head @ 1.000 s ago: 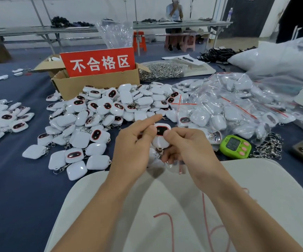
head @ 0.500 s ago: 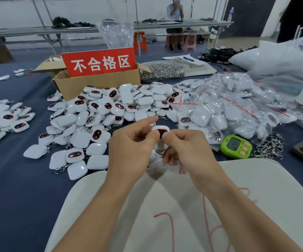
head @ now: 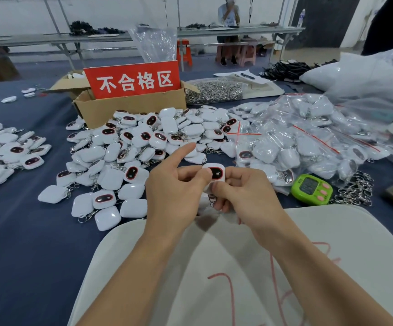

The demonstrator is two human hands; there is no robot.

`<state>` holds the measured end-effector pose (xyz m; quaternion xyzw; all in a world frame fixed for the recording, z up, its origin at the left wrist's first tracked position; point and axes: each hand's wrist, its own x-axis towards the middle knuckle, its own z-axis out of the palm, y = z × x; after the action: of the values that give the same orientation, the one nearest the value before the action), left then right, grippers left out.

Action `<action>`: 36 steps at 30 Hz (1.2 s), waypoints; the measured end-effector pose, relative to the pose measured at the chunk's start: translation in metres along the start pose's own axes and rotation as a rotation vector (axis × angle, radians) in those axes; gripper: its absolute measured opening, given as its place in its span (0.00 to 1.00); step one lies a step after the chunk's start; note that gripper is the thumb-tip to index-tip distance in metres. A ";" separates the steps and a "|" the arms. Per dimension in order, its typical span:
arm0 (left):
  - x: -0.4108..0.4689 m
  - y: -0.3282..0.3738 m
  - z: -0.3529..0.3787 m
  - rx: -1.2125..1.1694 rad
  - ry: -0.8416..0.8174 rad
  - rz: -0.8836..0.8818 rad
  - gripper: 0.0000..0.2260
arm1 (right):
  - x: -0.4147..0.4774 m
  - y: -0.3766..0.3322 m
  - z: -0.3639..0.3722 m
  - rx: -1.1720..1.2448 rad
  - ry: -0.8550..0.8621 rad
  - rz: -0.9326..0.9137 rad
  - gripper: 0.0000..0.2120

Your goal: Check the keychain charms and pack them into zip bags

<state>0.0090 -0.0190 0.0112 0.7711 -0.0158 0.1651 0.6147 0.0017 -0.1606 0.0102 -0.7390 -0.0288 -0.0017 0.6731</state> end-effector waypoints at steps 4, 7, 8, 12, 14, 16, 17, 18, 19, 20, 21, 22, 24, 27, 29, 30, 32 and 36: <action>0.000 -0.002 0.000 0.022 -0.022 0.045 0.22 | 0.002 0.000 0.001 0.045 0.042 0.012 0.06; 0.001 -0.002 -0.002 0.048 -0.035 0.056 0.17 | 0.001 0.001 0.002 0.011 0.046 -0.014 0.05; 0.001 -0.002 -0.003 0.061 -0.032 0.062 0.14 | 0.001 0.002 0.002 -0.013 0.060 -0.040 0.06; 0.001 0.000 -0.007 0.209 -0.019 0.112 0.04 | 0.005 0.006 -0.002 -0.100 0.183 -0.152 0.09; -0.002 -0.001 -0.008 0.308 -0.017 0.117 0.04 | 0.007 0.008 -0.005 -0.126 0.234 -0.194 0.12; -0.005 -0.001 -0.008 0.384 0.000 0.127 0.08 | 0.007 0.010 -0.006 -0.139 0.271 -0.238 0.15; -0.007 -0.001 -0.007 0.388 0.003 0.137 0.12 | 0.007 0.010 -0.007 -0.148 0.291 -0.271 0.17; -0.007 -0.001 -0.006 0.369 -0.007 0.140 0.14 | 0.006 0.010 -0.007 -0.161 0.306 -0.311 0.19; -0.007 -0.001 -0.005 0.344 -0.024 0.137 0.15 | 0.006 0.010 -0.008 -0.176 0.315 -0.351 0.20; -0.006 0.000 -0.005 0.323 -0.041 0.132 0.15 | 0.006 0.009 -0.008 -0.187 0.319 -0.383 0.21; -0.005 0.000 -0.005 0.306 -0.054 0.122 0.15 | 0.006 0.009 -0.007 -0.193 0.319 -0.404 0.21; -0.003 -0.001 -0.006 0.287 -0.062 0.111 0.14 | 0.006 0.008 -0.007 -0.199 0.318 -0.415 0.22; -0.001 -0.003 -0.007 0.254 -0.072 0.102 0.14 | 0.006 0.009 -0.007 -0.221 0.317 -0.429 0.23; -0.001 -0.002 -0.005 0.162 -0.092 0.115 0.12 | 0.005 0.008 -0.007 -0.274 0.314 -0.454 0.25; 0.000 -0.001 -0.004 0.040 -0.115 0.092 0.13 | 0.005 0.006 -0.008 -0.249 0.256 -0.419 0.27; 0.001 0.000 -0.004 -0.026 -0.122 0.058 0.13 | 0.006 0.005 -0.008 -0.221 0.203 -0.387 0.29; 0.003 0.002 -0.005 -0.126 -0.117 -0.027 0.16 | 0.005 0.003 -0.007 -0.213 0.144 -0.348 0.30; 0.006 0.003 -0.008 -0.233 -0.097 -0.104 0.10 | 0.004 0.005 -0.006 -0.103 0.155 -0.287 0.19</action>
<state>0.0122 -0.0110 0.0169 0.7015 -0.0244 0.0925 0.7063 0.0064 -0.1667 0.0056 -0.7585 -0.0820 -0.1566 0.6273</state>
